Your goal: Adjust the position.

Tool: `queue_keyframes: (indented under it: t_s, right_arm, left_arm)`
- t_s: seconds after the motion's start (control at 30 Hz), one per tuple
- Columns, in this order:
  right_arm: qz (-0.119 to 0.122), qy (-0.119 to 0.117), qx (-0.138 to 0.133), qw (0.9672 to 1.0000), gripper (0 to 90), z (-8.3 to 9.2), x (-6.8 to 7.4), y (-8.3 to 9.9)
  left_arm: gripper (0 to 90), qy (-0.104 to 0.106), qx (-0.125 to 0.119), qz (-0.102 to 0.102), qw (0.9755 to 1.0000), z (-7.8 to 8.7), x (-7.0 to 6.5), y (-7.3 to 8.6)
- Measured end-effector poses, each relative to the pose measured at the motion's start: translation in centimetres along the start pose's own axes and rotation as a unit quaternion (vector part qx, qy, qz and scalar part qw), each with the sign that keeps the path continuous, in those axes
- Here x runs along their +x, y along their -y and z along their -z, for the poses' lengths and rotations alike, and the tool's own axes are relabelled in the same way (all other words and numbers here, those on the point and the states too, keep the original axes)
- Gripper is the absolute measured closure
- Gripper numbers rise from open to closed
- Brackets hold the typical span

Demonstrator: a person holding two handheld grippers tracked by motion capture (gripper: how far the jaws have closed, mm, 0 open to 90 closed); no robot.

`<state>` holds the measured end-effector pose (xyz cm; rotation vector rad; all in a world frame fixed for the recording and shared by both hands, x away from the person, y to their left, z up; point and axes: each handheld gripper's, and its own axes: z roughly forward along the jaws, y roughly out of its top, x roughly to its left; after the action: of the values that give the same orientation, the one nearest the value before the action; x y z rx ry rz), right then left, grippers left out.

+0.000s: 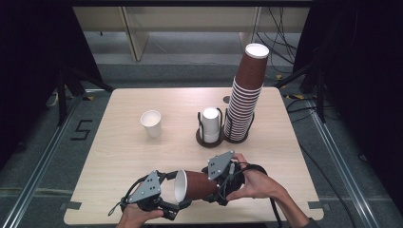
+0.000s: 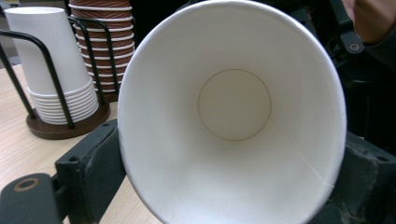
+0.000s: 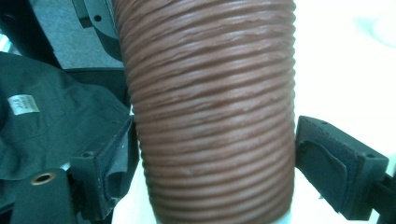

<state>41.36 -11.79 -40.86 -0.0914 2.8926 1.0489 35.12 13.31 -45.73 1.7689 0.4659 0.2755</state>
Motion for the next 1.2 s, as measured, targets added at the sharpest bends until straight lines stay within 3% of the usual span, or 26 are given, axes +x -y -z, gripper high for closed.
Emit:
queue_keyframes:
  t_s: [0.17, 0.27, 0.33, 0.37, 0.4, 0.43, 0.47, 0.5, 0.57, 0.7, 0.73, 1.03, 1.2]
  right_arm:
    - [0.001, 0.008, 0.018, 0.9998, 17.2, 0.0, 0.6, -0.3]
    - [0.02, 0.001, 0.029, 0.9994, 21.7, -0.5, 0.7, -0.3]
    - [0.006, 0.001, 0.036, 0.9993, 22.2, -0.6, 0.9, -0.2]
    - [0.022, 0.001, 0.027, 0.9994, 22.7, -1.1, 0.6, -0.2]
    - [0.022, -0.002, 0.022, 0.9995, 22.8, -1.2, 0.5, -0.1]
    - [0.021, -0.008, 0.012, 0.9997, 23.0, -1.4, 0.4, 0.1]
    - [0.02, -0.005, 0.001, 0.9998, 23.1, -1.5, 0.1, 0.2]
    - [0.003, -0.015, -0.016, 0.9998, 23.2, -1.4, 0.1, 0.4]
    - [-0.011, -0.03, -0.041, 0.9986, 23.2, -1.4, -0.1, 0.6]
    - [-0.02, -0.044, -0.069, 0.9965, 23.1, -1.3, -0.2, 0.6]
    - [-0.023, -0.043, -0.075, 0.996, 23.1, -1.2, -0.2, 0.6]
    - [-0.036, -0.048, -0.065, 0.9961, 22.3, -2.2, 0.0, 0.7]
    - [-0.055, -0.044, -0.062, 0.9956, 17.7, -2.2, -0.1, 0.8]
  left_arm:
    - [9.6, 0.0, 0.006, -0.005, 1.0, 0.0, -0.1, -0.1]
    - [9.2, 0.003, 0.006, -0.003, 1.0, -0.1, -0.2, 0.0]
    - [7.6, 0.001, 0.008, -0.006, 1.0, -0.1, -0.1, 0.0]
    - [6.5, 0.008, -0.02, 0.016, 0.9996, -0.2, 0.1, 0.3]
    - [5.7, 0.008, -0.02, 0.016, 0.9996, -0.2, 0.1, 0.3]
    - [5.3, 0.007, -0.041, 0.042, 0.9983, 0.0, 0.3, 0.3]
    - [4.6, 0.007, -0.041, 0.042, 0.9983, 0.0, 0.3, 0.3]
    - [4.3, 0.001, -0.06, 0.047, 0.9971, 0.1, 0.3, 0.3]
    - [4.1, 0.005, -0.072, 0.054, 0.9959, 0.0, 0.3, 0.3]
    - [5.2, 0.01, -0.081, 0.064, 0.9946, -0.3, 0.1, 0.4]
    - [5.9, 0.004, -0.072, 0.063, 0.9954, -0.2, 0.1, 0.4]
    - [10.1, 0.008, -0.075, 0.058, 0.9954, -0.2, -0.1, 0.4]
    - [13.3, 0.004, -0.08, 0.052, 0.9954, 0.1, -0.1, 0.2]
